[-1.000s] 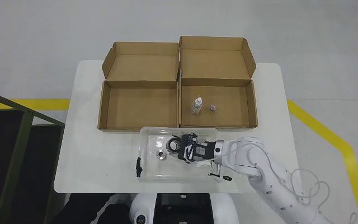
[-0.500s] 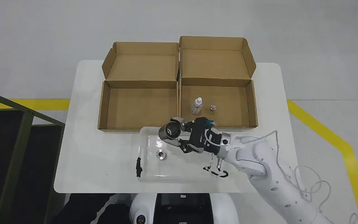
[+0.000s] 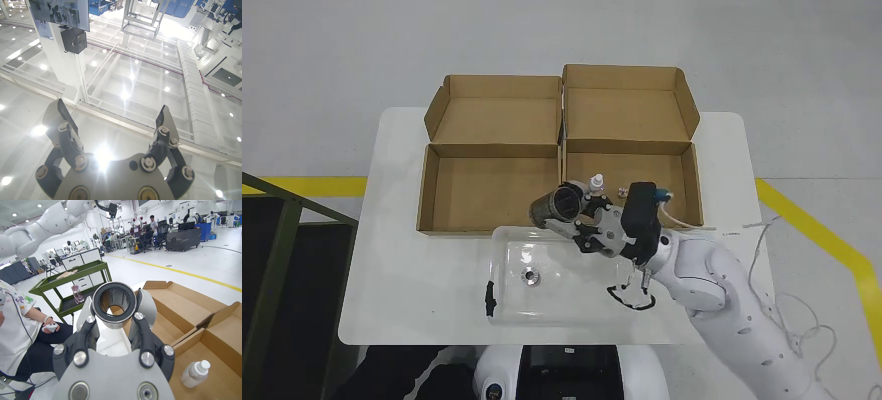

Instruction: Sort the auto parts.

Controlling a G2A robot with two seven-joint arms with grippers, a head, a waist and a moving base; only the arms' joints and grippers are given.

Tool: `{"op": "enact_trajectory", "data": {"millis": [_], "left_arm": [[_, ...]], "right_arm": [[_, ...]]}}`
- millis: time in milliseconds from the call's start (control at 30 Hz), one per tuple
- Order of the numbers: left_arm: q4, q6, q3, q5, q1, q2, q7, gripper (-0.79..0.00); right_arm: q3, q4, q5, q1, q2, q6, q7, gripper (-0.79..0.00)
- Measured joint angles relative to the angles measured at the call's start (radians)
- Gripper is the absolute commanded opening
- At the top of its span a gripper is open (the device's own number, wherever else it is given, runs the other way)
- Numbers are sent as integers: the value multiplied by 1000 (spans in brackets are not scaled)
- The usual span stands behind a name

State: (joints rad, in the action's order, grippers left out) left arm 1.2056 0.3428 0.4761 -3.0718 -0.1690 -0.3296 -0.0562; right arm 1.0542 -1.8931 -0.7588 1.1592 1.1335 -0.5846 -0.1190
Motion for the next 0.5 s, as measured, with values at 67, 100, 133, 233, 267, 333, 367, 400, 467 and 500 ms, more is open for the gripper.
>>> {"op": "enact_trajectory", "data": {"millis": [67,100,133,233,267,333,367,400,467,500], "left_arm": [[0,0,0,0,0,0,0,0],[0,0,0,0,0,0,0,0],[0,0,0,0,0,0,0,0],[0,0,0,0,0,0,0,0],[0,0,0,0,0,0,0,0],[0,0,0,0,0,0,0,0],[0,0,0,0,0,0,0,0],[0,0,0,0,0,0,0,0],[0,0,0,0,0,0,0,0],[0,0,0,0,0,0,0,0]], "right_arm": [[16,-4,31,8,-2,-10,-5,-785],[23,-9,43,13,-3,-12,-6,-785],[32,-14,53,18,-4,-15,-8,-785],[59,-35,74,37,-7,-18,-8,-785],[69,-43,80,44,-8,-19,-6,-785],[80,-50,90,53,-9,-21,0,-785],[85,-53,99,59,-9,-23,4,-785],[89,-54,105,63,-9,-24,6,-785],[98,-56,115,69,-9,-27,9,-785],[101,-56,118,71,-9,-28,10,-785]]}}
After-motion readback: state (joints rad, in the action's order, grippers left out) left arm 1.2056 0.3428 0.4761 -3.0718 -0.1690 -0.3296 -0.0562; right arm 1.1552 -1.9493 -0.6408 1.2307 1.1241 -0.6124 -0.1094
